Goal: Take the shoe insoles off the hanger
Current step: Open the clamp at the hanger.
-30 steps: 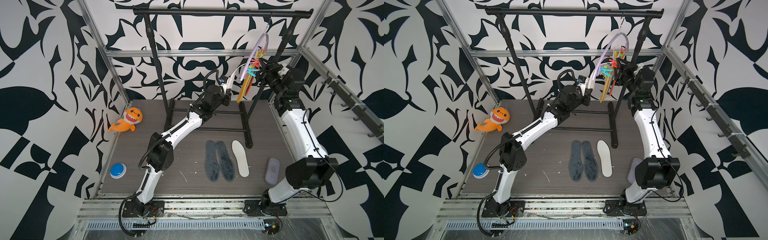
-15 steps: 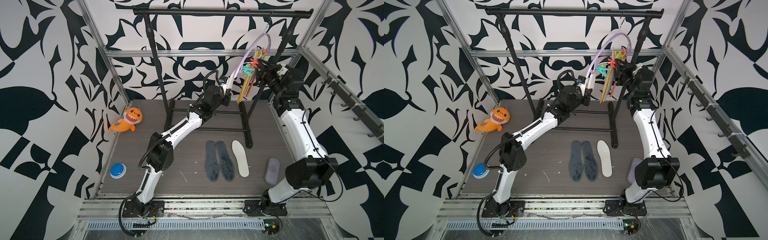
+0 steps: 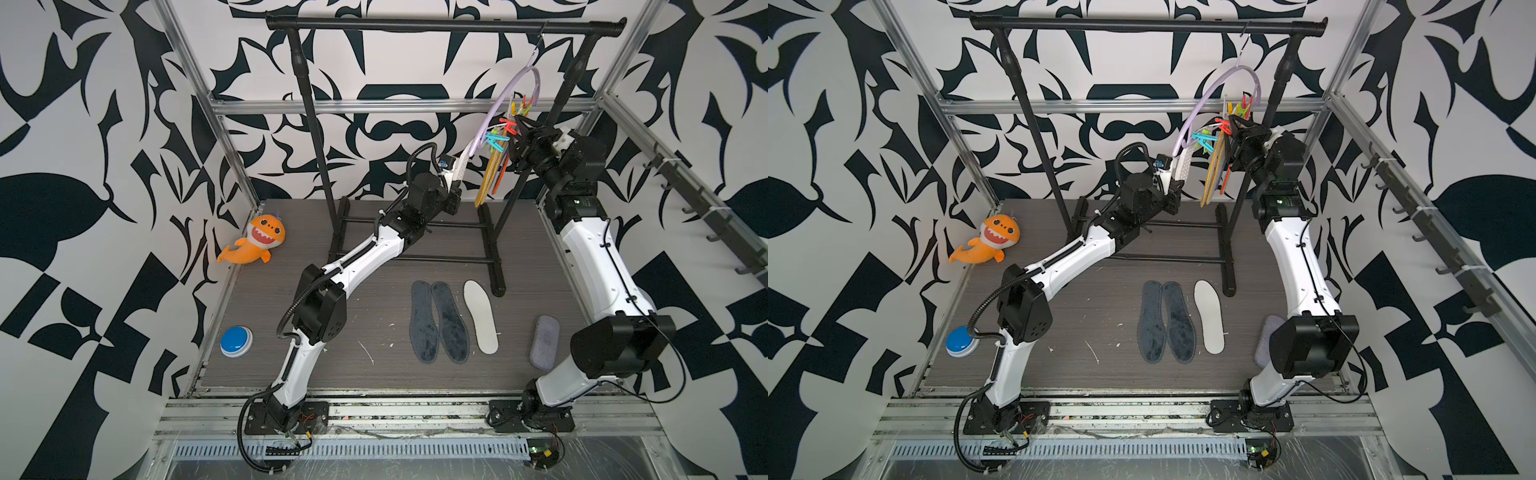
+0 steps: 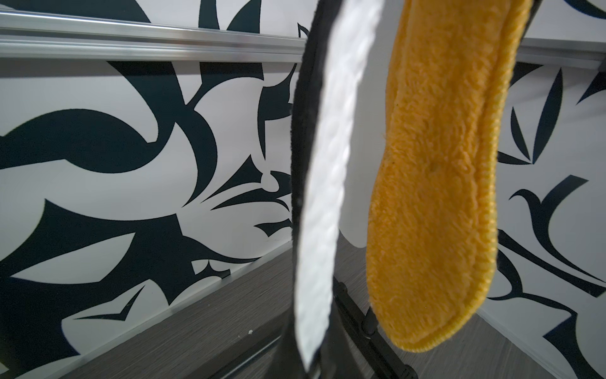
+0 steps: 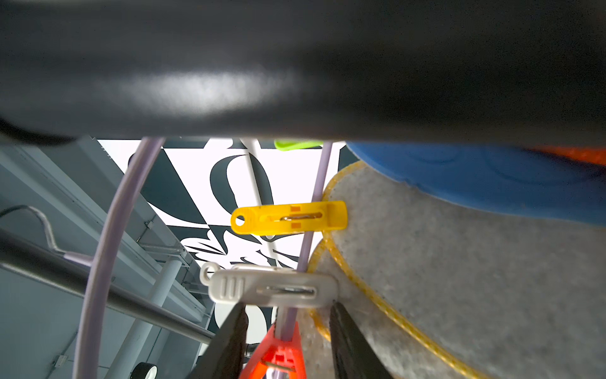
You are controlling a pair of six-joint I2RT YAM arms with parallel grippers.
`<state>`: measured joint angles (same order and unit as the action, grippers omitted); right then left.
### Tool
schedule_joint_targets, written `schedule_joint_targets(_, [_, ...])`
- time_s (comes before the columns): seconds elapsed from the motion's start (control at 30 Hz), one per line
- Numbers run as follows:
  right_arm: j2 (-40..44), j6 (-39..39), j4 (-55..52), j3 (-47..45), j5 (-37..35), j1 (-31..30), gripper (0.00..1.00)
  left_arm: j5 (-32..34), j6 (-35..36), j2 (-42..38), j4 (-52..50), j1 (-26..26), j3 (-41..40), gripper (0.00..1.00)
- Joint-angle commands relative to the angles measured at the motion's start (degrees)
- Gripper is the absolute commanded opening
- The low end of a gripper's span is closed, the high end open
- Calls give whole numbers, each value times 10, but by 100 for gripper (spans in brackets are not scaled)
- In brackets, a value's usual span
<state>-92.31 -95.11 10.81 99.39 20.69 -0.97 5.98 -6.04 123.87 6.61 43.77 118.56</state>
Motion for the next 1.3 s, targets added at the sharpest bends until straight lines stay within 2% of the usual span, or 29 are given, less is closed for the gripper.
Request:
schedule_joint_targets(0.0, [17, -3, 29, 25, -2, -5, 43, -4, -6, -27, 15, -4, -6, 0])
schedule_joint_targets(0.67, [10, -20, 41, 31, -2, -16, 29, -3, -10, -40, 19, -4, -26, 0])
schedule_joint_targets(1.27, [19, -15, 39, 32, -3, -23, 22, 47, -17, -75, 30, -14, -76, 0])
